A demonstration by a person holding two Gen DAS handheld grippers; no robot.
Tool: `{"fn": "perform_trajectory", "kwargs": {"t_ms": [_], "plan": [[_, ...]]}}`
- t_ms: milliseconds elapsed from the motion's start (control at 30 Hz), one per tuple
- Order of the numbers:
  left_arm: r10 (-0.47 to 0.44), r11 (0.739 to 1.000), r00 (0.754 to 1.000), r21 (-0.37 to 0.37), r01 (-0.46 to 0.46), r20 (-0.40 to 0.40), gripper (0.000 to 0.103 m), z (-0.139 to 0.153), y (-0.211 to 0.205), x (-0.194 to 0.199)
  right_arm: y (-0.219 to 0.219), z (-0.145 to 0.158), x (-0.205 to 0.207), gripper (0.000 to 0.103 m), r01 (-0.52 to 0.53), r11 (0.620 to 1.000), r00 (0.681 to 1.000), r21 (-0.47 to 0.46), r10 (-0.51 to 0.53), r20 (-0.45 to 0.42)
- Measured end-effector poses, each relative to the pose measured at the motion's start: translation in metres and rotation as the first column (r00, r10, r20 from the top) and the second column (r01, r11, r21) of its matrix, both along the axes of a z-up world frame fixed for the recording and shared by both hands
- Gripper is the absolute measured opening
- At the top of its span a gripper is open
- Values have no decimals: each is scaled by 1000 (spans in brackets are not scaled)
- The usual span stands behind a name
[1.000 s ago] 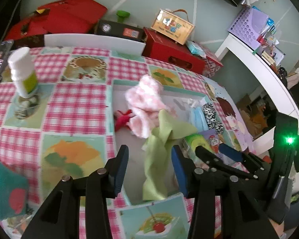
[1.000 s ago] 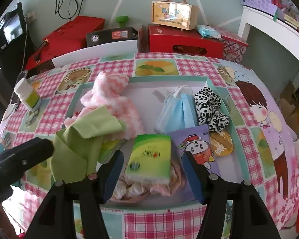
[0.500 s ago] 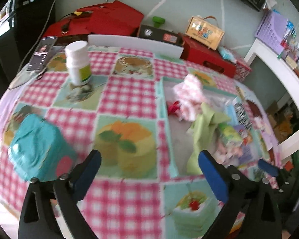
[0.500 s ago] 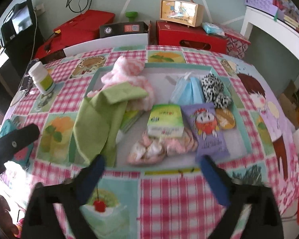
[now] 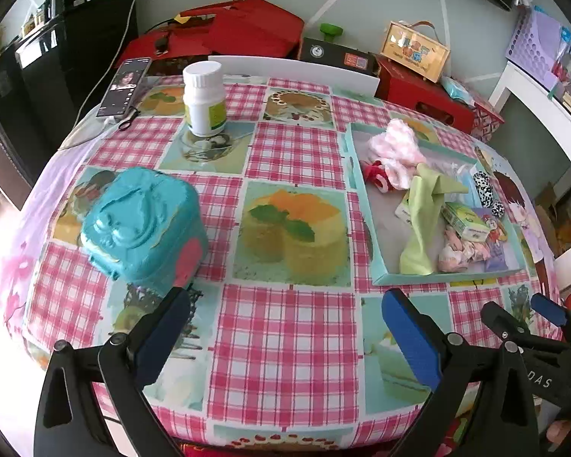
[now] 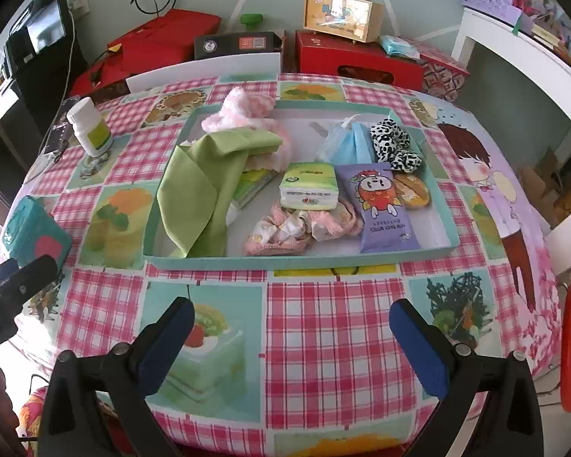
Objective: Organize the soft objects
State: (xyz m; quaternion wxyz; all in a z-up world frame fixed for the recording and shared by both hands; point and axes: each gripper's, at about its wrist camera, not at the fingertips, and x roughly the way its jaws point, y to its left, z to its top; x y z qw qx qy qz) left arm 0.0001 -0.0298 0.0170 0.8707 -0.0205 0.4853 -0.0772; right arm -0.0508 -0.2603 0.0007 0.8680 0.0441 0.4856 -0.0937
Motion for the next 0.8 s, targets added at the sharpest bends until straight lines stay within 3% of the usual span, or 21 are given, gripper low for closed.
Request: {"fn": "perform_trajectory", "kwargs": {"t_ms": [367,800], "plan": [[22,995,1000,96,-24,20,101,4,3,-15,3,13,-12,103,-3,1000,1000,-1,3,18],[76,987,997,139,-77,11,101,-10,11,-18,9,-5,-10,103,-27,1000,999,10,27,18]]}}
